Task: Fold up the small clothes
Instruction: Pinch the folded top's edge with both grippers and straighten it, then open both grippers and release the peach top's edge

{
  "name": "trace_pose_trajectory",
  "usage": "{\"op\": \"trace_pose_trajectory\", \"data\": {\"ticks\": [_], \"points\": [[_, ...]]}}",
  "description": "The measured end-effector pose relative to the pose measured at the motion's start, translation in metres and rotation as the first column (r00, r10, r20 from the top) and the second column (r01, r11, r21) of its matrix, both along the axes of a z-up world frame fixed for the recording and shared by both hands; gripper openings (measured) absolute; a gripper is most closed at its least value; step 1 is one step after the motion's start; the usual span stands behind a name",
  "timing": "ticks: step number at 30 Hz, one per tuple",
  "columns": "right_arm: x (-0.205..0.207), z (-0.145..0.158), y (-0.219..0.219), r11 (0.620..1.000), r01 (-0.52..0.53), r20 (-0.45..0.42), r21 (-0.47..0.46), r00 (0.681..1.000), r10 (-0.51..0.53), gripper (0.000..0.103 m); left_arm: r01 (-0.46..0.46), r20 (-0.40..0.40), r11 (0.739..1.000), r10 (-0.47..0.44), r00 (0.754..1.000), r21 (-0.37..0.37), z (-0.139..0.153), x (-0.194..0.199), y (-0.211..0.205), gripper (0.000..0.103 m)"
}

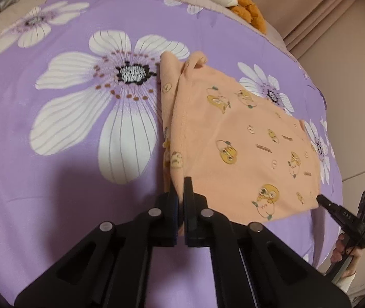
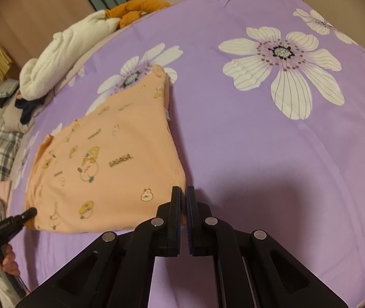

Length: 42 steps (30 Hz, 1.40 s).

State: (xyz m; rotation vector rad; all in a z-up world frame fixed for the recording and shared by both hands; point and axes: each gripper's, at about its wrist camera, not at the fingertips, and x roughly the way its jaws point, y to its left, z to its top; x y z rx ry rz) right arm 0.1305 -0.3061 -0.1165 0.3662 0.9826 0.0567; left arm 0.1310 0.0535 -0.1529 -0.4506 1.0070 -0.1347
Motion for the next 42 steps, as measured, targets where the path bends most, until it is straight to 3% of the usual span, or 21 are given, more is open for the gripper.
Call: {"op": "trace_pose_trajectory", "data": {"ticks": [2,5,13,17,26,30,36,42], "points": [[-0.003,0.005,-0.001,1.0,0.006,0.011,0.011,1.0,-0.006,0.005,-0.002,0.01,1.0,0.002,1.0,0.001,0.005,-0.007,0.001,0.002],[-0.004,0.007,-0.002,1.0,0.011,0.018,0.02,1.0,-0.012,0.005,-0.01,-0.006,0.999,0.01,1.0,-0.053,0.0,-0.012,0.006,0.002],[0.002,-0.009,0.003,0.999,0.02,-0.027,-0.05,0.999,-0.021,0.005,-0.008,-0.037,1.0,0.009,0.999,0.024,-0.016,-0.014,0.003,0.004],[0.004,-0.014,0.003,0.998,0.023,-0.035,-0.055,0.999,-0.025,0.005,-0.003,-0.046,1.0,0.004,0.999,0.023,-0.017,-0.011,0.005,0.004],[0.004,-0.005,-0.001,0.999,0.03,-0.034,-0.017,0.999,-0.03,0.005,0.01,-0.016,0.999,-0.01,1.0,0.03,0.003,0.0,0.003,0.005],[0.005,0.002,-0.001,0.999,0.036,-0.027,-0.04,0.999,-0.037,0.005,-0.01,0.013,1.0,0.009,1.0,0.024,0.021,0.018,0.004,0.017],[0.012,-0.003,0.002,0.999,0.029,-0.038,-0.04,0.999,-0.031,0.007,-0.01,0.084,1.0,0.008,0.996,0.022,0.052,0.066,-0.006,0.018],[0.018,-0.006,0.005,0.998,0.037,-0.044,-0.043,0.998,-0.039,0.007,0.041,0.058,0.998,-0.044,0.997,0.045,0.038,0.124,-0.031,0.018]]}}
